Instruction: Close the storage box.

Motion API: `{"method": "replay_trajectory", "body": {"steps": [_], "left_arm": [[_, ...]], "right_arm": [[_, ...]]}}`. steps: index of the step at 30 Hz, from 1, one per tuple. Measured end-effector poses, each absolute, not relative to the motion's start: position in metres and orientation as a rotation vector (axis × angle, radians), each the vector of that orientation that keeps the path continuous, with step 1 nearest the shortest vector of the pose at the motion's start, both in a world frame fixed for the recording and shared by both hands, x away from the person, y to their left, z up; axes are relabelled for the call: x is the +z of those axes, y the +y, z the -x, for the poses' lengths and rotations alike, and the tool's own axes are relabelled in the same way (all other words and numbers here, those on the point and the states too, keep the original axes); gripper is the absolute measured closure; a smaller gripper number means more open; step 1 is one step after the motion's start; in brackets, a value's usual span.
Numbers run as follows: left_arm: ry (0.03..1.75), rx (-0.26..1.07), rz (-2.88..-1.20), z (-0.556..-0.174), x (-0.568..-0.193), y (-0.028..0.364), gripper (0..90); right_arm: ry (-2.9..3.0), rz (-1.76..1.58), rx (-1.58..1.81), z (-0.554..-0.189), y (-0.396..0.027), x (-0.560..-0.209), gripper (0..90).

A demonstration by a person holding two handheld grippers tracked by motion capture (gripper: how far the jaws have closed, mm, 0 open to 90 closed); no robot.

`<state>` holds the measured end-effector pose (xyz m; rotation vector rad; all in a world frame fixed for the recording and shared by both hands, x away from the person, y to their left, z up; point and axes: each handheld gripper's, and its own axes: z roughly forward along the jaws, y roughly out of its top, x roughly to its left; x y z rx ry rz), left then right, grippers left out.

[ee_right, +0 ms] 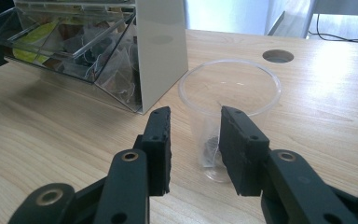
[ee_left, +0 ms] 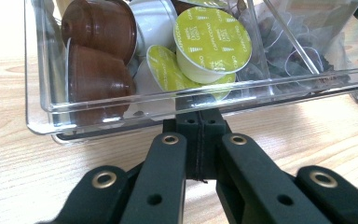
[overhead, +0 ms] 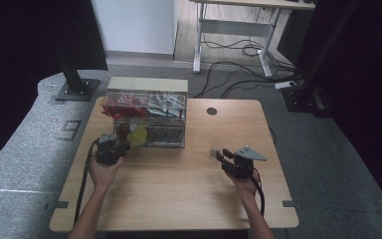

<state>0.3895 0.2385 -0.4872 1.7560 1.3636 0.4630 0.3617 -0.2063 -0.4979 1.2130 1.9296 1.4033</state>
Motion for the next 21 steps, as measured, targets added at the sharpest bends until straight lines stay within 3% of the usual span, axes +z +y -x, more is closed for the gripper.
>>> {"method": "replay_trajectory", "body": {"steps": [21], "left_arm": [[1.356, 0.436, -1.783, -0.383, -0.498, 0.236, 90.0]], "right_arm": [[1.93, -1.217, 1.405, -0.361, -0.207, -0.5, 63.3]]}}
